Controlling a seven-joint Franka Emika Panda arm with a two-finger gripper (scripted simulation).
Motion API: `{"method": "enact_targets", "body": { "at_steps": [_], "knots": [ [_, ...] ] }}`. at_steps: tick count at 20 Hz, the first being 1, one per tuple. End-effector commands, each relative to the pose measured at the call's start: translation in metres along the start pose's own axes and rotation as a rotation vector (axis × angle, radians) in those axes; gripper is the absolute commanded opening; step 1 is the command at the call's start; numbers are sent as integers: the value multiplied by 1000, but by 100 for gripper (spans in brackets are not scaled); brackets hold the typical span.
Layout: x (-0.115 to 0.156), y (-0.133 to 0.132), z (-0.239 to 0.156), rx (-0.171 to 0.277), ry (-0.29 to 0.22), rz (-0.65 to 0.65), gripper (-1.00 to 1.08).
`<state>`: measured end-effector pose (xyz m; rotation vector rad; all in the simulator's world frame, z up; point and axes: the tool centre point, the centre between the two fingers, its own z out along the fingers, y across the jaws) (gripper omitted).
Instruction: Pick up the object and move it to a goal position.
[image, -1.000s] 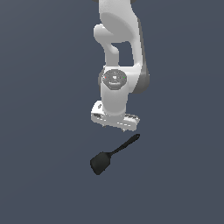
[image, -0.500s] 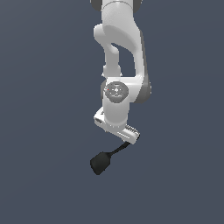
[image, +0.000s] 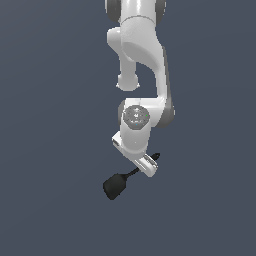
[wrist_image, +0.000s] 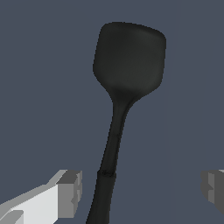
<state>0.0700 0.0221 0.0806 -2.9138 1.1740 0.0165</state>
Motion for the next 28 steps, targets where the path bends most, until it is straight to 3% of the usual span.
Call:
{"method": "enact_targets", "body": {
  "at_steps": [1, 16, 28],
  "knots": [
    [2, -4, 5, 2, 3, 46, 100],
    [5, -10, 17, 4, 9, 123, 100],
    [5, -10, 64, 4, 9, 127, 100]
  ]
}}
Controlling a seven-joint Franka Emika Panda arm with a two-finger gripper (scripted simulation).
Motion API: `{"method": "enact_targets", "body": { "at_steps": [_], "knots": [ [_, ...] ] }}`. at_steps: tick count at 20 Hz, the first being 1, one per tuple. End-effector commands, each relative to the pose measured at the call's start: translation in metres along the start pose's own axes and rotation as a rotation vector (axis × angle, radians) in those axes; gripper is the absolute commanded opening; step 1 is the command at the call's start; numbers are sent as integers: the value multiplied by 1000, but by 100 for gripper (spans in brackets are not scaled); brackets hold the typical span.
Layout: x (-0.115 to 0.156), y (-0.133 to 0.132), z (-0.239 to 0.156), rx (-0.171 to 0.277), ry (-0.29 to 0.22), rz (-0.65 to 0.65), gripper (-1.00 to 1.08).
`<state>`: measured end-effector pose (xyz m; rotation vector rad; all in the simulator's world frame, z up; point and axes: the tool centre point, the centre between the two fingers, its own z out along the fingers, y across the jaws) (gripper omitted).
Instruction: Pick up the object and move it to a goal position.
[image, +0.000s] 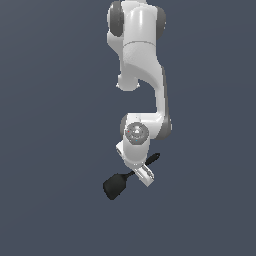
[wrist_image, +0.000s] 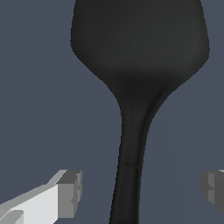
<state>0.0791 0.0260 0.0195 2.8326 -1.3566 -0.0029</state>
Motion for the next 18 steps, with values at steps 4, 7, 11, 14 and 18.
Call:
{"method": "enact_targets", "body": {
  "at_steps": [4, 7, 11, 14, 18],
  "knots": [
    [1, -1, 2, 2, 1, 0, -100],
    [1, -1, 2, 2, 1, 0, -100],
    [1, -1, 2, 2, 1, 0, -100],
    [1, -2, 2, 2, 1, 0, -100],
    [0, -1, -1, 2, 1, 0, -100]
  ]
}}
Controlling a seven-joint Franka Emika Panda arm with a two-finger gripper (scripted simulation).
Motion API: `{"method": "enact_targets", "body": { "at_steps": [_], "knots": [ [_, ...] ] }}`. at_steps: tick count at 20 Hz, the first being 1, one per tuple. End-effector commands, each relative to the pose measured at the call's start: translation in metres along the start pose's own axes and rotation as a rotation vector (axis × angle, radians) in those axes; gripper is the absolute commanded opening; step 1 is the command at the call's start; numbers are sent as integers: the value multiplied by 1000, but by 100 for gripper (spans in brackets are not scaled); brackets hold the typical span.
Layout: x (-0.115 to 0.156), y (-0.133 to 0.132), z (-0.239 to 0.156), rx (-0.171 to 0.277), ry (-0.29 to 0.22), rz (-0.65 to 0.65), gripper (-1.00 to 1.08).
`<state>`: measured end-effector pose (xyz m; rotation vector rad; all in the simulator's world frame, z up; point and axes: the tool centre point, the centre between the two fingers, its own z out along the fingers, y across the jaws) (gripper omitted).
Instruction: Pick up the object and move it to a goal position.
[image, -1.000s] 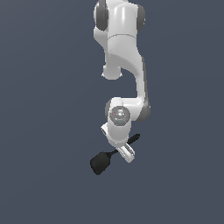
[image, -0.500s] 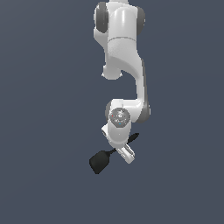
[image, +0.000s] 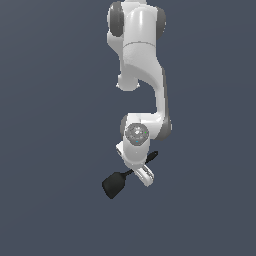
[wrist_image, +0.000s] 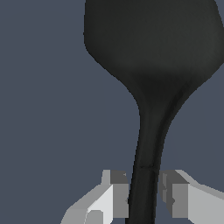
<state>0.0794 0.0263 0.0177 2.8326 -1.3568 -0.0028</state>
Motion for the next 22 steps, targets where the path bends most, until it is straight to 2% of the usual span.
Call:
{"method": "enact_targets", "body": {
  "at_steps": [1, 10, 22],
  "knots": [
    [-1, 0, -4, 2, 1, 0, -100],
    [-14, 12, -38, 2, 1, 0, -100],
    [-45, 42, -129, 2, 0, 0, -100]
  ]
}}
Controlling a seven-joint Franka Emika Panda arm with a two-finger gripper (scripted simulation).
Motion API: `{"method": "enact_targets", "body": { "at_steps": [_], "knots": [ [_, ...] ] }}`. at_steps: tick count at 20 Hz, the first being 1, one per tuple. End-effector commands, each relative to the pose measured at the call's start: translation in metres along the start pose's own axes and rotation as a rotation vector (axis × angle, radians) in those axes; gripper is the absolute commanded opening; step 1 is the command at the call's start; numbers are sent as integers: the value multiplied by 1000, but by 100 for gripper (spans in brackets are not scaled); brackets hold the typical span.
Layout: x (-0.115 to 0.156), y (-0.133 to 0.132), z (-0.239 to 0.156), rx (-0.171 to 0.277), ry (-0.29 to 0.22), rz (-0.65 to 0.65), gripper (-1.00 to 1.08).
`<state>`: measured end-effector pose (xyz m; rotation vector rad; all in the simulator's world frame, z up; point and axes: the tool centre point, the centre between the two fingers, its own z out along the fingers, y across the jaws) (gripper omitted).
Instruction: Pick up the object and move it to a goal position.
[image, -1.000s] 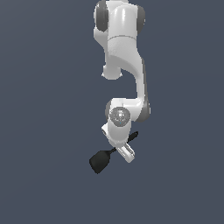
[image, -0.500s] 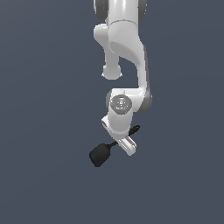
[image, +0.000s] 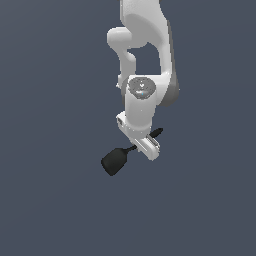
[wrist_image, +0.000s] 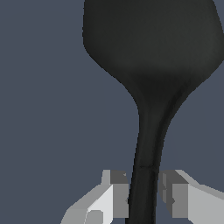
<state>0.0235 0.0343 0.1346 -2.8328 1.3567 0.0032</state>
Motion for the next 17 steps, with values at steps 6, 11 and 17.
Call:
{"method": "enact_targets", "body": {
  "at_steps": [6, 11, 17],
  "knots": [
    [-15, 14, -47, 1, 1, 0, -100],
    [-20, 19, -63, 0, 2, 0, -100],
    [-21, 19, -68, 0, 2, 0, -100]
  ]
}}
